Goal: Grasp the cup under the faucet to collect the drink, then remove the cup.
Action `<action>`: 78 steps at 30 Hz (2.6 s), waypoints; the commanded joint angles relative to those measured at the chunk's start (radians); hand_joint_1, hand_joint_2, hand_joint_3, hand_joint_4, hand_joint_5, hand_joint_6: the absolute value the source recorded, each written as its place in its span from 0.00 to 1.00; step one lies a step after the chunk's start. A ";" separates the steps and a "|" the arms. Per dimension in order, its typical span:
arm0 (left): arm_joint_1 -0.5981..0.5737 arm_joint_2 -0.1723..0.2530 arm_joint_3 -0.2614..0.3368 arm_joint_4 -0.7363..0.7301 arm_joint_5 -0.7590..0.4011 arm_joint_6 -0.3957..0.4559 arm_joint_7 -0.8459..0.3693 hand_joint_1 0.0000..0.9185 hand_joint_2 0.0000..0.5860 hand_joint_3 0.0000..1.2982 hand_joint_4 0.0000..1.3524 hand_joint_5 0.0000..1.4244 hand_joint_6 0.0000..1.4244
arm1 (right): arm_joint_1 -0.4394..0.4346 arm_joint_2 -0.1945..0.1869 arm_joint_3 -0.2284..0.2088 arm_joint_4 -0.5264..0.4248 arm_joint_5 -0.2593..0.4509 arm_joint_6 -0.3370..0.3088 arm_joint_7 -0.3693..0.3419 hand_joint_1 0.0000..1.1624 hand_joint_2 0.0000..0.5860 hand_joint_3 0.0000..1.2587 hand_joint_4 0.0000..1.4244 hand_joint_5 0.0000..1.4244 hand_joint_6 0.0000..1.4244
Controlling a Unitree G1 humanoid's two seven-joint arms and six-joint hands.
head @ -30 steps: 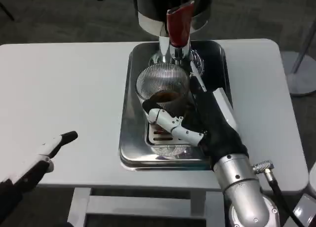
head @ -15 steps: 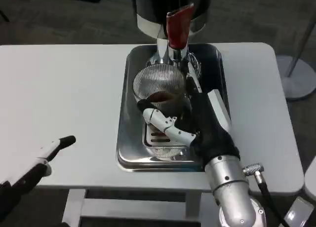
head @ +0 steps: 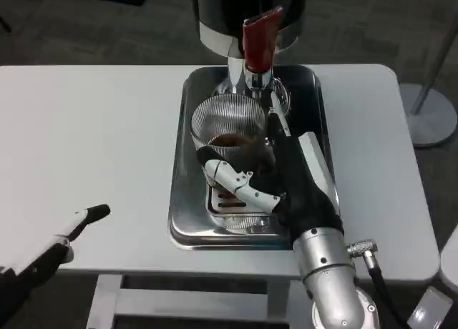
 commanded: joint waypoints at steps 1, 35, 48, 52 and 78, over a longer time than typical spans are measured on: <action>0.024 0.003 -0.003 -0.011 -0.005 0.014 -0.006 0.00 0.04 0.04 0.00 0.01 0.11 | 0.011 0.014 0.005 0.012 0.006 -0.003 0.006 0.56 0.37 0.00 0.03 0.13 0.23; 0.002 0.023 0.017 0.041 -0.024 0.005 -0.006 0.00 0.04 0.04 0.00 0.01 0.12 | 0.040 0.030 0.067 0.013 -0.197 -0.001 -0.186 0.64 0.41 0.25 0.37 0.45 0.57; -0.007 0.019 0.015 0.049 -0.027 -0.006 -0.004 0.00 0.06 0.04 0.00 0.01 0.12 | 0.060 0.024 0.067 0.007 -0.222 -0.038 -0.268 0.66 0.40 0.40 0.50 0.61 0.77; -0.012 0.021 0.016 0.051 -0.028 -0.007 -0.004 0.00 0.06 0.04 0.00 0.01 0.12 | 0.063 0.019 0.063 0.000 -0.221 -0.051 -0.288 0.67 0.38 0.46 0.54 0.67 0.84; -0.090 0.055 0.017 0.104 -0.041 -0.018 -0.006 0.00 0.07 0.04 0.00 0.01 0.12 | 0.169 -0.040 -0.021 -0.198 -0.232 -0.047 -0.252 0.76 0.25 0.56 0.60 0.78 0.99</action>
